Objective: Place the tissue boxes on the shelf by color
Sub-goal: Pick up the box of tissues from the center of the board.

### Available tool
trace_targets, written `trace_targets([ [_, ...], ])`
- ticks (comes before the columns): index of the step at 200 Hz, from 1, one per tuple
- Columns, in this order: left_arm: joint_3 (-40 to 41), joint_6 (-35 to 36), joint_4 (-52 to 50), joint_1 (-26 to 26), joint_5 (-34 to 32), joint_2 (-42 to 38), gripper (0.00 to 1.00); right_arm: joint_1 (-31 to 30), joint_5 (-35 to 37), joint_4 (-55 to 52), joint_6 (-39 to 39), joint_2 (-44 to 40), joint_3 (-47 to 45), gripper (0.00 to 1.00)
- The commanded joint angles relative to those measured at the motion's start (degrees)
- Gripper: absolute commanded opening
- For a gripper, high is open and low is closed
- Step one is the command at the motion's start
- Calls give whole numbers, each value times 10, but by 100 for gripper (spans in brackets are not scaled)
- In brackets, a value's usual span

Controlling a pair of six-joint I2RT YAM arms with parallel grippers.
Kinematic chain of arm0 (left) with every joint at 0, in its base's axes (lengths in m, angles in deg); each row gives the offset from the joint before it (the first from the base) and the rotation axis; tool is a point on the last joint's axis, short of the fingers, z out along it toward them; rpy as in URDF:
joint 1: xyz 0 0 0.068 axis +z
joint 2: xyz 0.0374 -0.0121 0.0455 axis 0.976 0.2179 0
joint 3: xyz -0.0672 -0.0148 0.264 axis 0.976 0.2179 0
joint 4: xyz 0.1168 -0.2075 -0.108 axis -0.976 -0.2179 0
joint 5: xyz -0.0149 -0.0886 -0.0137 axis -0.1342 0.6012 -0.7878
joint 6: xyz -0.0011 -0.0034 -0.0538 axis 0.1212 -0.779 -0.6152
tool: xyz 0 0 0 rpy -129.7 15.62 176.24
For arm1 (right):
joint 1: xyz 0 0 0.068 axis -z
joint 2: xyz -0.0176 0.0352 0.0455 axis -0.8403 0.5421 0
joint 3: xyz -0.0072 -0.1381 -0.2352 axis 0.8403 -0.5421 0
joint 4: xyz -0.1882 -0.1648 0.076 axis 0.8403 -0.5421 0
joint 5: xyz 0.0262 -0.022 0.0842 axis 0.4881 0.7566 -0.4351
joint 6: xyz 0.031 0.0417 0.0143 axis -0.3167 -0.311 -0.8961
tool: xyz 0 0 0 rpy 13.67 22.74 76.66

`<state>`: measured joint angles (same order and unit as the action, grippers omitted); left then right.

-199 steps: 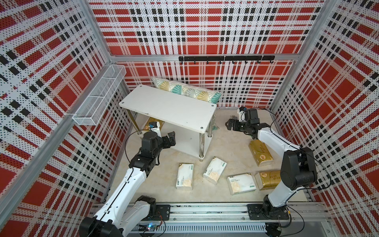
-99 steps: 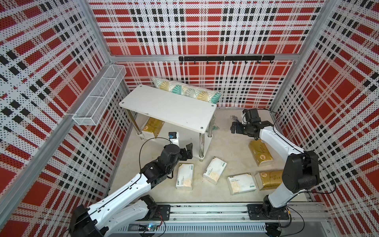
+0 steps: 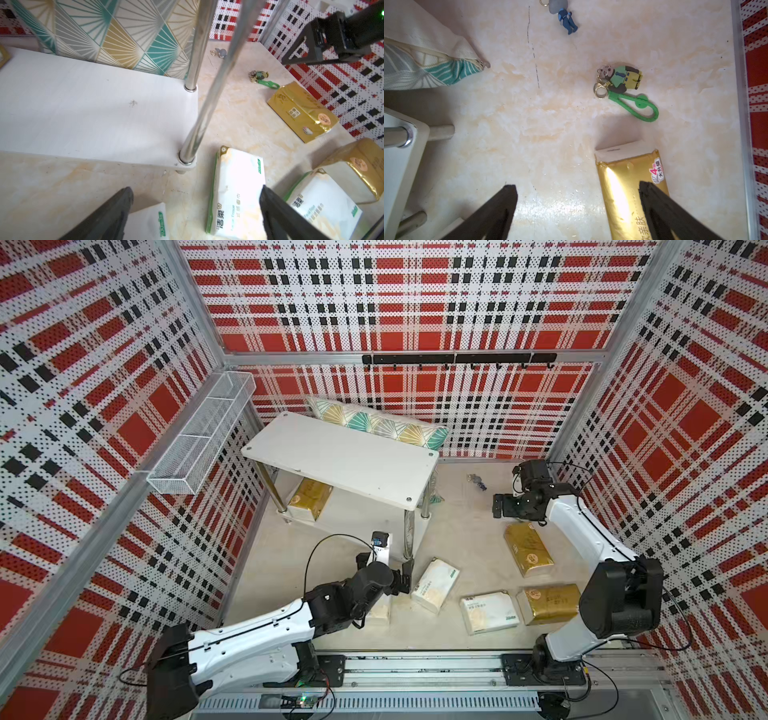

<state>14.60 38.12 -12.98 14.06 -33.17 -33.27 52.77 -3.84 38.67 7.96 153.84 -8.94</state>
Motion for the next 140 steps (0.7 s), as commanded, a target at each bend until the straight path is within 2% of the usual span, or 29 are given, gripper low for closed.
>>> trace_targets([
  [1, -9, 8, 18, -31, 11, 30, 99, 6, 33, -29, 37, -7, 10, 100],
  [31, -25, 28, 42, -53, 32, 67, 99, 25, 57, -41, 44, -1, 2, 100],
  [79, -33, 58, 104, -79, 66, 91, 99, 61, 44, -34, 60, -8, -33, 100],
  [140, -77, 79, 108, -88, 87, 159, 99, 74, 22, -16, 96, -11, -73, 100],
])
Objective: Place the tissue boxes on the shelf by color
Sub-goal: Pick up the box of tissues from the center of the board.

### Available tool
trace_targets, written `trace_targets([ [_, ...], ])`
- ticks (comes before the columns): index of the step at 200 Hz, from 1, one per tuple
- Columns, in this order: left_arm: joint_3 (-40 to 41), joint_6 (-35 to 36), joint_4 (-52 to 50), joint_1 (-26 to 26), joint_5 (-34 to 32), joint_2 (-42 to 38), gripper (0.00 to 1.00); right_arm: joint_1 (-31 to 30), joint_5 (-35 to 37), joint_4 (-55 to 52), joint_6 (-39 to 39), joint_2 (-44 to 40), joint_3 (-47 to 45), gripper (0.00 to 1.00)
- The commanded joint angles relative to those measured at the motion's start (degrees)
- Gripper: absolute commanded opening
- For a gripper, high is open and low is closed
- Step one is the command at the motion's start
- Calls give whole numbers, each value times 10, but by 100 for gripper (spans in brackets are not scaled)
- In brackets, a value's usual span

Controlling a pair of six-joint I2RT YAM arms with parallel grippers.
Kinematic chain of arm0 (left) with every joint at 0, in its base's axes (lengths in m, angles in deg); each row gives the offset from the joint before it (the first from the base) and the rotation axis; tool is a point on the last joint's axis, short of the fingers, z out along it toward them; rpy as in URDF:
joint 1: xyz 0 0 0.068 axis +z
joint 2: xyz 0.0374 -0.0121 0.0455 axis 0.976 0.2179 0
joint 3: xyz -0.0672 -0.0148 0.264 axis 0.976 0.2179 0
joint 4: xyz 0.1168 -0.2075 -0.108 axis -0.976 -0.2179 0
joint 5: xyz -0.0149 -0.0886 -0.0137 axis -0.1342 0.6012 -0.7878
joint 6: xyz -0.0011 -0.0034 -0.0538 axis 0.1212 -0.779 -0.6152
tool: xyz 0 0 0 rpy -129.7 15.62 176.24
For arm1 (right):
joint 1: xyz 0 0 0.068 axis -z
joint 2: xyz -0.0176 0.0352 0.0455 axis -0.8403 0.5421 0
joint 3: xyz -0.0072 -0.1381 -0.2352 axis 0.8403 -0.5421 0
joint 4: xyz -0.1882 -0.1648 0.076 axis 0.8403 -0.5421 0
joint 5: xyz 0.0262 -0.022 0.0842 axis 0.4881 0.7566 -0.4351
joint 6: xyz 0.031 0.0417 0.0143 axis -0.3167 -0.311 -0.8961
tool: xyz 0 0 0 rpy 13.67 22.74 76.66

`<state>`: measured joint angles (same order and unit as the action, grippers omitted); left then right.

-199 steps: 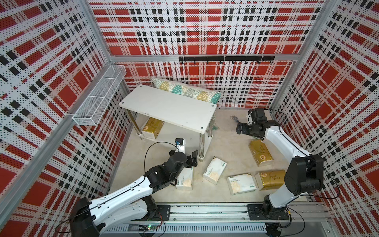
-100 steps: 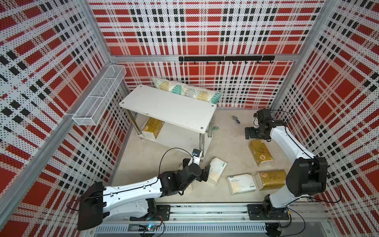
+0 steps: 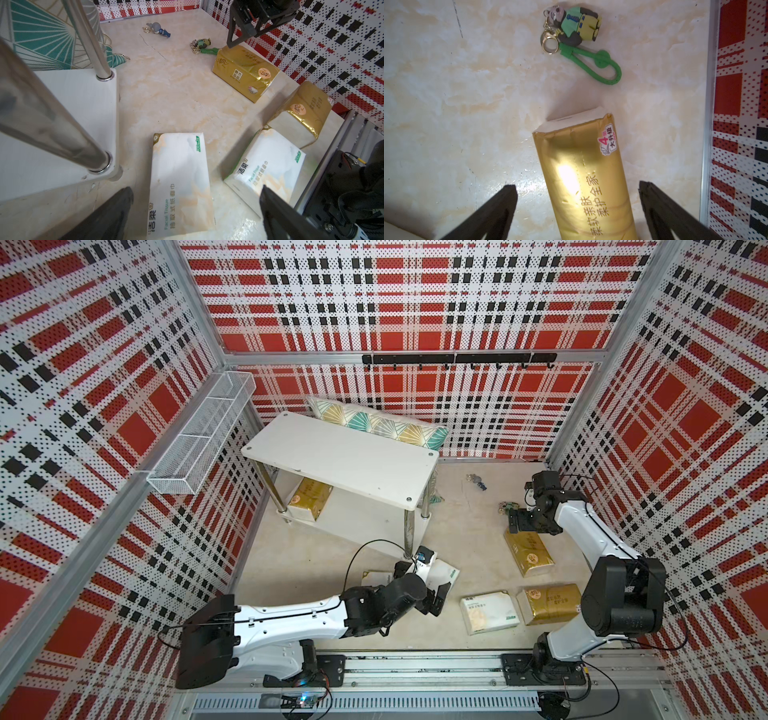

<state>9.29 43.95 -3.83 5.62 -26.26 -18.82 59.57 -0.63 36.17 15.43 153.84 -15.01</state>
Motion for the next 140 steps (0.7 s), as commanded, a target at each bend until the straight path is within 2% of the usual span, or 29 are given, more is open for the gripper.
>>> trace_targets([
  [1, -25, 22, 17, -4, 18, 14, 99, 6, -10, 10, 22, -11, -13, 100],
  [55, -40, 47, 46, -6, 42, 35, 99, 8, 10, 17, 32, 7, -29, 100],
  [140, -52, 65, 47, -7, 41, 47, 99, 17, -22, 27, 38, 36, -35, 100],
])
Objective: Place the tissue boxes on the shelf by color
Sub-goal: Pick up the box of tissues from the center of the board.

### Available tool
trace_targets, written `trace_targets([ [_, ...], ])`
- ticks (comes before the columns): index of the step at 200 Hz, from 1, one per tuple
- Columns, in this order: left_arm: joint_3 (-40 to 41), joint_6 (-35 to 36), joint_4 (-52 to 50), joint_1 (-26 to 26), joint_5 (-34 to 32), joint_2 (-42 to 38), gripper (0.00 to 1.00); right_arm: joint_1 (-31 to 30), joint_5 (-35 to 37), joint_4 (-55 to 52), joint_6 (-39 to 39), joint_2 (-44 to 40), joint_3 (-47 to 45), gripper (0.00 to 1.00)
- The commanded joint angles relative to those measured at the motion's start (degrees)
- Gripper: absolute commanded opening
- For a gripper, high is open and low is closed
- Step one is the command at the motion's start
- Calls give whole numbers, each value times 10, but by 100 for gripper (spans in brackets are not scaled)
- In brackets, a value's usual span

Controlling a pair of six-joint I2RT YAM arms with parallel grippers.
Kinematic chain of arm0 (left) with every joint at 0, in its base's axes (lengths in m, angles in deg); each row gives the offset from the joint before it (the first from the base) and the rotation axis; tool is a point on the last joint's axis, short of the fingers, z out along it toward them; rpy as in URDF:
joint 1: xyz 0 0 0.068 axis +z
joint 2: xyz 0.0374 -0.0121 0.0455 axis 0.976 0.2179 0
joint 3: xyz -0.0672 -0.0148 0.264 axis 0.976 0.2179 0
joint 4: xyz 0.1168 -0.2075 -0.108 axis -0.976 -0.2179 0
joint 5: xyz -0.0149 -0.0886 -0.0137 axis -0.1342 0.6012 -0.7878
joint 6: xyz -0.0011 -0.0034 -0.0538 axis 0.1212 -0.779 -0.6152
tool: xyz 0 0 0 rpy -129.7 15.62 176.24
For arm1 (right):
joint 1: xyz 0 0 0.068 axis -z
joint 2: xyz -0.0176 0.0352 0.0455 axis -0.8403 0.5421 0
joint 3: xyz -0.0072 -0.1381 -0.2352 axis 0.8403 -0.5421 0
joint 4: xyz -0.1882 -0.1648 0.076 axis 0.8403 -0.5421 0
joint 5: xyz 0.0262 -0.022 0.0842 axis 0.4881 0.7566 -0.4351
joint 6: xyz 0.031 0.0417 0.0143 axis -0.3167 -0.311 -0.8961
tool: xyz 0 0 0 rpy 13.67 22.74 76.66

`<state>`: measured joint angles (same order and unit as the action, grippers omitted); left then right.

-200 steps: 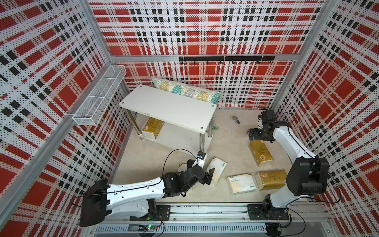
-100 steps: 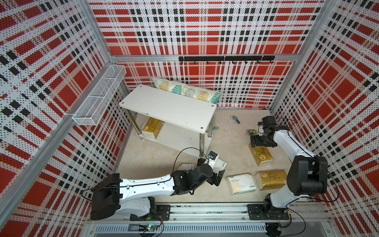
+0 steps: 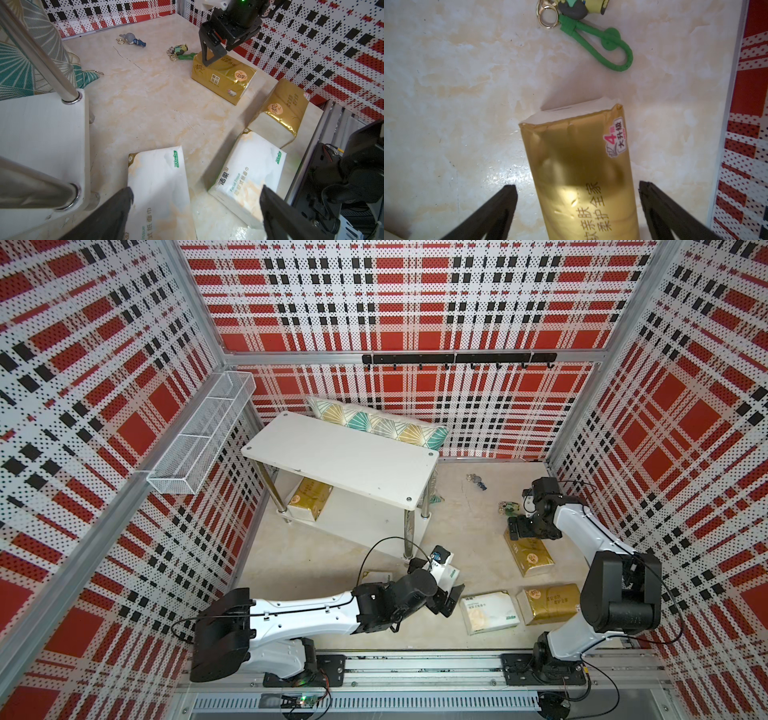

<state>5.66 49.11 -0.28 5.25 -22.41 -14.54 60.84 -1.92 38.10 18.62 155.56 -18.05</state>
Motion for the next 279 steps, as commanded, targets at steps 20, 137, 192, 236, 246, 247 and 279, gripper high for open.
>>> trace_targets([
  [20, -14, 15, 11, -4, 0, 3, 99, 5, -6, 13, 4, 27, -6, 100],
  [137, -11, 25, 22, -1, -2, 7, 99, 6, -25, 38, -3, 60, -14, 100],
  [192, -6, 32, 34, -1, -10, 4, 99, 8, -50, 48, -24, 78, -12, 98],
  [236, -3, 31, 34, -1, -14, -1, 99, 8, -46, 53, -33, 89, -15, 97],
  [246, -2, 33, 36, -1, -15, -1, 99, 8, -46, 56, -40, 90, -14, 97],
  [247, -2, 32, 37, -1, -15, -1, 99, 8, -46, 56, -41, 89, -14, 96],
  [279, 4, 32, 42, 0, -19, 1, 99, 8, -65, 62, -72, 98, -7, 89],
])
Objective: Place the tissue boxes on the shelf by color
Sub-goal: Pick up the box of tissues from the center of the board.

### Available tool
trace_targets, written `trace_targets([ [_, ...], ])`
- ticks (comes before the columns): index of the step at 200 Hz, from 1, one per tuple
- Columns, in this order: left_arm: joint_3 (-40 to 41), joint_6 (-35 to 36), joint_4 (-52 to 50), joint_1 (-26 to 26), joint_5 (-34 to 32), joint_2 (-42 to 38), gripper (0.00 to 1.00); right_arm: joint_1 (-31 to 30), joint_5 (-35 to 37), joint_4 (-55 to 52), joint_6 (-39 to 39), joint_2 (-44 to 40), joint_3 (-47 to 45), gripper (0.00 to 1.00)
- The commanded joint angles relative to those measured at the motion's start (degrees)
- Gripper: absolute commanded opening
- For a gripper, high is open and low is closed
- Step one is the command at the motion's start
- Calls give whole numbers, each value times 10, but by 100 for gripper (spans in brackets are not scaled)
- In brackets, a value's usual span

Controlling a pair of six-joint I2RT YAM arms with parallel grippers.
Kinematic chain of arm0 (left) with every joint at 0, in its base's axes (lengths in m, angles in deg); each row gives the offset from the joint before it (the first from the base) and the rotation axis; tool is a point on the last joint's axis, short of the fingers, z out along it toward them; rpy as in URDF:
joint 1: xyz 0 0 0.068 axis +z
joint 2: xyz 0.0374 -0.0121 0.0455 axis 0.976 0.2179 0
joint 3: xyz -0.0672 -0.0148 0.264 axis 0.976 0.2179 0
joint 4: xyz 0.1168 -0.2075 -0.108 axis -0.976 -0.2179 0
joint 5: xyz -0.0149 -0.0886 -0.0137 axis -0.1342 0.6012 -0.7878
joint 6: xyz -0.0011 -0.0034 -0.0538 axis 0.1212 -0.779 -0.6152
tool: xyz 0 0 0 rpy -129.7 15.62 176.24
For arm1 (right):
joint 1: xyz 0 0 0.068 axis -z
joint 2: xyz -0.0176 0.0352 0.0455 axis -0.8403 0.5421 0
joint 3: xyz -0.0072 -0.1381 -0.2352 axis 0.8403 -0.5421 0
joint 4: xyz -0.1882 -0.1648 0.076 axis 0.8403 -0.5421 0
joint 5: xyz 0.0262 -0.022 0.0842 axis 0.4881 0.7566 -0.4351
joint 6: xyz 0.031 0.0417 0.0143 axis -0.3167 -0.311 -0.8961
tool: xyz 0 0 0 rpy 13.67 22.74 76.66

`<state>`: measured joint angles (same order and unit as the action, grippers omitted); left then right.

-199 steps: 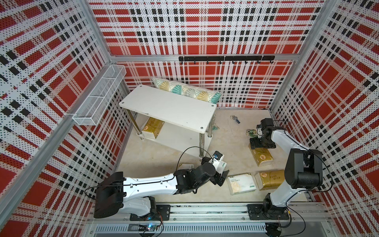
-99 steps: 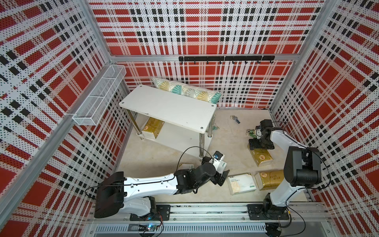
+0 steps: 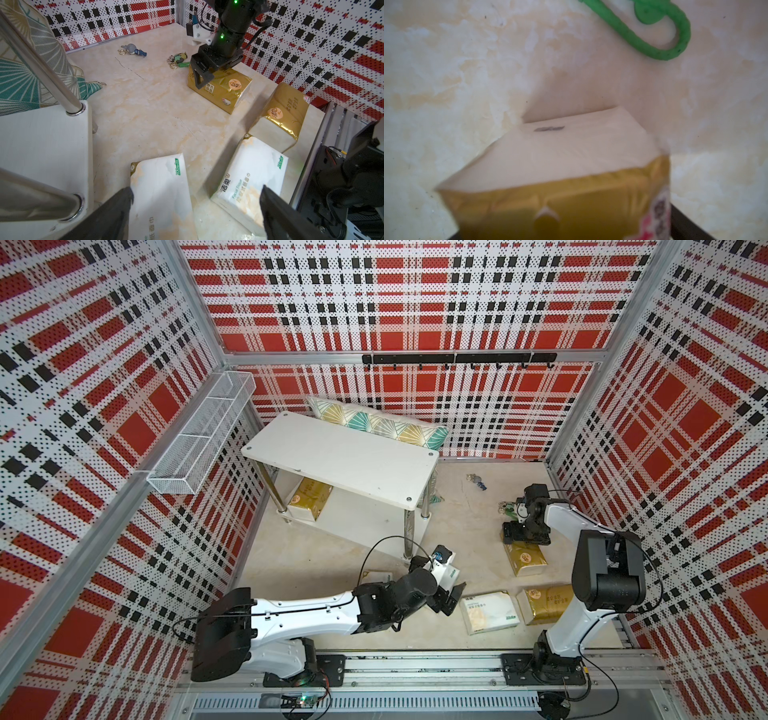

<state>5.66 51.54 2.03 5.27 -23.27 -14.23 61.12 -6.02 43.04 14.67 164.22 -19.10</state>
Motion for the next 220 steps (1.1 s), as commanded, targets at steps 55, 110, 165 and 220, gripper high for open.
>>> trace_targets([
  [55, 25, 41, 71, -8, -44, 0, 99, 5, -27, 0, -105, 10, 24, 86],
  [110, 10, 101, 120, -15, -93, 43, 99, 4, -62, 7, -193, -10, 19, 80],
  [165, -26, 120, 157, -30, -125, 122, 99, 4, -39, -33, -256, -17, 32, 78],
  [220, -45, 131, 211, -32, -86, 170, 99, 4, -46, -54, -302, -20, 16, 75],
])
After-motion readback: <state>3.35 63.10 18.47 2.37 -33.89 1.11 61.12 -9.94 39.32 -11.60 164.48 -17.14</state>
